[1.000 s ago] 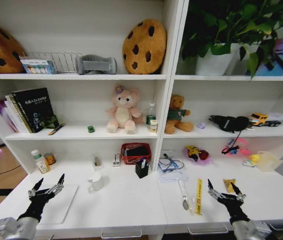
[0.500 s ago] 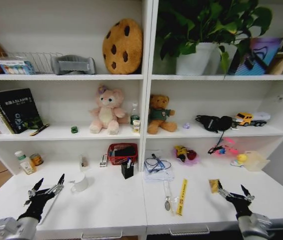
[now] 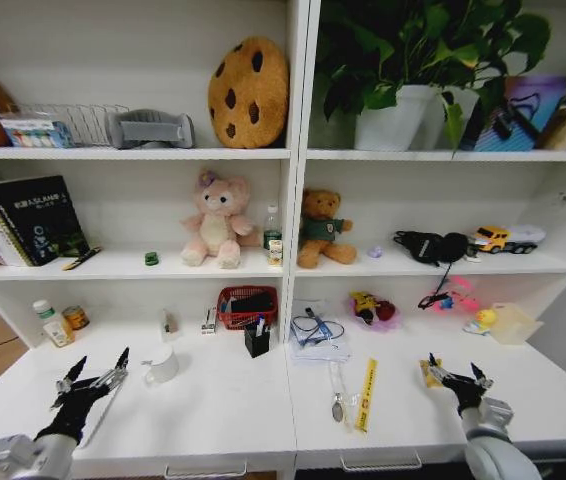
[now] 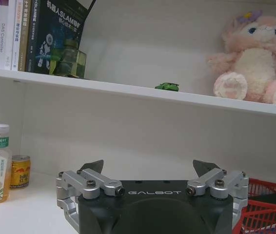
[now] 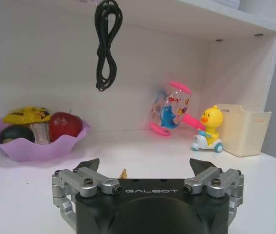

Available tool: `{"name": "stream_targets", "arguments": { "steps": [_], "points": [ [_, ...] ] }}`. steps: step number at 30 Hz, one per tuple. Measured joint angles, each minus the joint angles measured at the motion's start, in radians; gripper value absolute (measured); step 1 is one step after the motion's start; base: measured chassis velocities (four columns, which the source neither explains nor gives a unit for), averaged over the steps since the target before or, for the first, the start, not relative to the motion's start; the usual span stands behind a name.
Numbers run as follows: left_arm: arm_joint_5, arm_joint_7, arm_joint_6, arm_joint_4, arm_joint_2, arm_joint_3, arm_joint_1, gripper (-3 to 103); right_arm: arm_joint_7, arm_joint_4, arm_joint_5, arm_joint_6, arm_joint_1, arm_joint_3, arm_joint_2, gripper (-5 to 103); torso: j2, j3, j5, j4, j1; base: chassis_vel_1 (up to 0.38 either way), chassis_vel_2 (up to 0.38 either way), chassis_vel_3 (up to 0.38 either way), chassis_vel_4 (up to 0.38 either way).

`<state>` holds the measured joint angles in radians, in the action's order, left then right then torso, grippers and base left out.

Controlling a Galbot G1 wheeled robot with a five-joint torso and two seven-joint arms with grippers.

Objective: Organize the objects on the table.

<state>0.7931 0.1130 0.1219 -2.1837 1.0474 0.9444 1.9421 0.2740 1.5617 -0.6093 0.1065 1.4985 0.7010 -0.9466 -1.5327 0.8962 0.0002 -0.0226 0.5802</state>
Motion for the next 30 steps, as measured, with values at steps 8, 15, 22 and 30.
{"name": "stream_targets", "arguments": {
  "steps": [8,15,22,30],
  "points": [
    [0.0,0.0,0.0,0.0,0.0,0.0,0.0,100,-0.008,-0.074,0.029,-0.012,-0.08,-0.073,-0.017,78,0.0,0.0,0.0,0.0,0.0,0.0,0.0,0.0,0.0],
    [0.0,0.0,0.0,0.0,0.0,0.0,0.0,100,-0.004,-0.095,0.034,-0.024,-0.108,-0.104,-0.026,56,0.0,0.0,-0.0001,0.0,0.0,0.0,0.0,0.0,0.0],
    [0.0,0.0,0.0,0.0,0.0,0.0,0.0,100,-0.004,-0.099,0.037,-0.016,-0.103,-0.103,-0.023,24,0.0,0.0,-0.0002,0.0,0.0,0.0,0.0,0.0,0.0],
    [0.0,0.0,0.0,0.0,0.0,0.0,0.0,100,-0.004,-0.073,0.045,-0.009,-0.096,-0.086,-0.019,3,0.0,0.0,-0.0001,0.0,0.0,0.0,0.0,0.0,0.0]
  ]
}}
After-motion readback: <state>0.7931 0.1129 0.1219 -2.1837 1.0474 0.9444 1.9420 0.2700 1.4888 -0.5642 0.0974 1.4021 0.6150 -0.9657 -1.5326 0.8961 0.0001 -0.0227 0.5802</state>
